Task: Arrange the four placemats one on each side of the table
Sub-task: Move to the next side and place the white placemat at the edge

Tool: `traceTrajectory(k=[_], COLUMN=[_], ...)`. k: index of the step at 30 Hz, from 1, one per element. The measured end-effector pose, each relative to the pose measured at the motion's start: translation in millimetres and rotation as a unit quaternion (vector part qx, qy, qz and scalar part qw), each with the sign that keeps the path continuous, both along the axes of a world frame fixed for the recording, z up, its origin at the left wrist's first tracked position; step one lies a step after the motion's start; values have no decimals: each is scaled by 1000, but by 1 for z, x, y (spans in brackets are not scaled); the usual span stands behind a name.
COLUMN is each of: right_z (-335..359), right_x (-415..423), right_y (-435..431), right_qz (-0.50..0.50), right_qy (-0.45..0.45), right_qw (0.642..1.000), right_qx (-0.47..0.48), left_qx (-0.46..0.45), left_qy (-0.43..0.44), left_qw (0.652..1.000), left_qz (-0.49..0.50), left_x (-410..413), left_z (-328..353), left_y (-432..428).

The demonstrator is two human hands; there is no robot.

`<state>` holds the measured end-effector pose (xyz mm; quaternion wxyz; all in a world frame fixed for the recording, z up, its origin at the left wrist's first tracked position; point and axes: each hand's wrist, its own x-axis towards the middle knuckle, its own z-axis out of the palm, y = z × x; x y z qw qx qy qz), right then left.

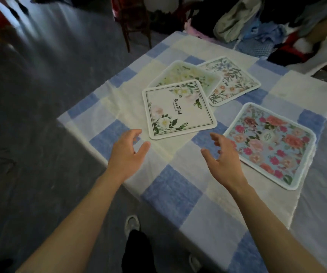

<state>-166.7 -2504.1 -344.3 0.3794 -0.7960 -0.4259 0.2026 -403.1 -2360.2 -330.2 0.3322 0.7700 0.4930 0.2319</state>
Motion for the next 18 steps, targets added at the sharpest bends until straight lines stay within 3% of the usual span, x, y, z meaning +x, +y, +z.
traceTrajectory(k=[10, 18], right_z=[23, 26], right_x=[-80, -62], right_y=[72, 109], right_qz=[-206, -304], right_qy=[35, 61], right_qw=[978, 948], right_qx=[9, 67], left_qx=[-36, -47], left_qy=[-45, -58], left_qw=[988, 976], left_qz=[-144, -205], left_x=[-21, 33], left_z=[9, 21], left_y=[152, 218])
